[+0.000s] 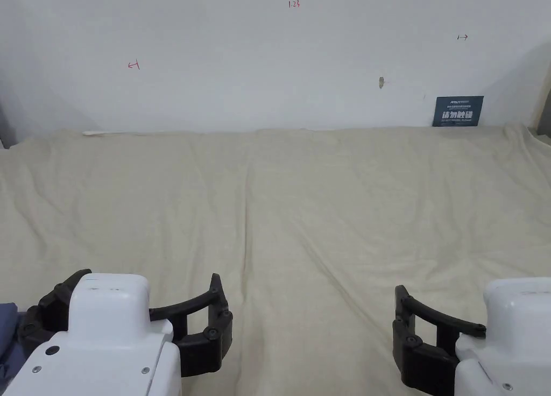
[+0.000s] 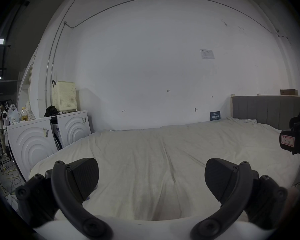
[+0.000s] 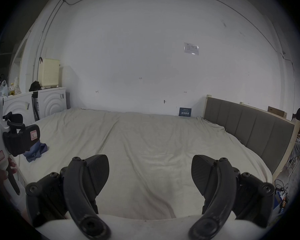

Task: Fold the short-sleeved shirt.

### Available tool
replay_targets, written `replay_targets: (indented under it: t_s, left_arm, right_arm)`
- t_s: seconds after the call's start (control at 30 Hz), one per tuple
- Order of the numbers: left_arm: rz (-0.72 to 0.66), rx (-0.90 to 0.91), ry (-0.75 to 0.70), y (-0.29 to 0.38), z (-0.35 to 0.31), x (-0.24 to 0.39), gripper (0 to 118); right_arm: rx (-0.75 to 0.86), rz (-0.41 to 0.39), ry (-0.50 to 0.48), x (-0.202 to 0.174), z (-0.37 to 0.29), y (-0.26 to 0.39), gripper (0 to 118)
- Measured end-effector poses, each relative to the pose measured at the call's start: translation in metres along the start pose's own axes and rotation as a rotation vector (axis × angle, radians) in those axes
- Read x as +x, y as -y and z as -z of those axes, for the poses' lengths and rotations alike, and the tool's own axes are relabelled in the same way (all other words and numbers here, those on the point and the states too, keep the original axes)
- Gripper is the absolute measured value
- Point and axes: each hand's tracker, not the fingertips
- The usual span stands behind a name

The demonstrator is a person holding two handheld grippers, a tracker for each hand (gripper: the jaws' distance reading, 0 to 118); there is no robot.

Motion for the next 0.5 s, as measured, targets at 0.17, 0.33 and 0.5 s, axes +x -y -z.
replay_targets:
  t_s: [0.17,0.33,0.5]
  left_arm:
    - [0.004,0.004,0.006,-0.0005,-0.0002,0.0004,118]
    - [-0.003,0.006,0.006,-0.0016,0.0004,-0.0001,118]
    - [0.001,0.002,0.003,-0.0011,0.0008,0.0,118]
  right_arm:
    - [0.03,0.029,0.027,-0.002,-0.0016,0.0007,100]
    - [0.018,-0.005,0.034,-0.0035,0.0004,0.0003,100]
    - [-0.035,0.013,-0.006,-0.0021,0.0004,-0.0006,100]
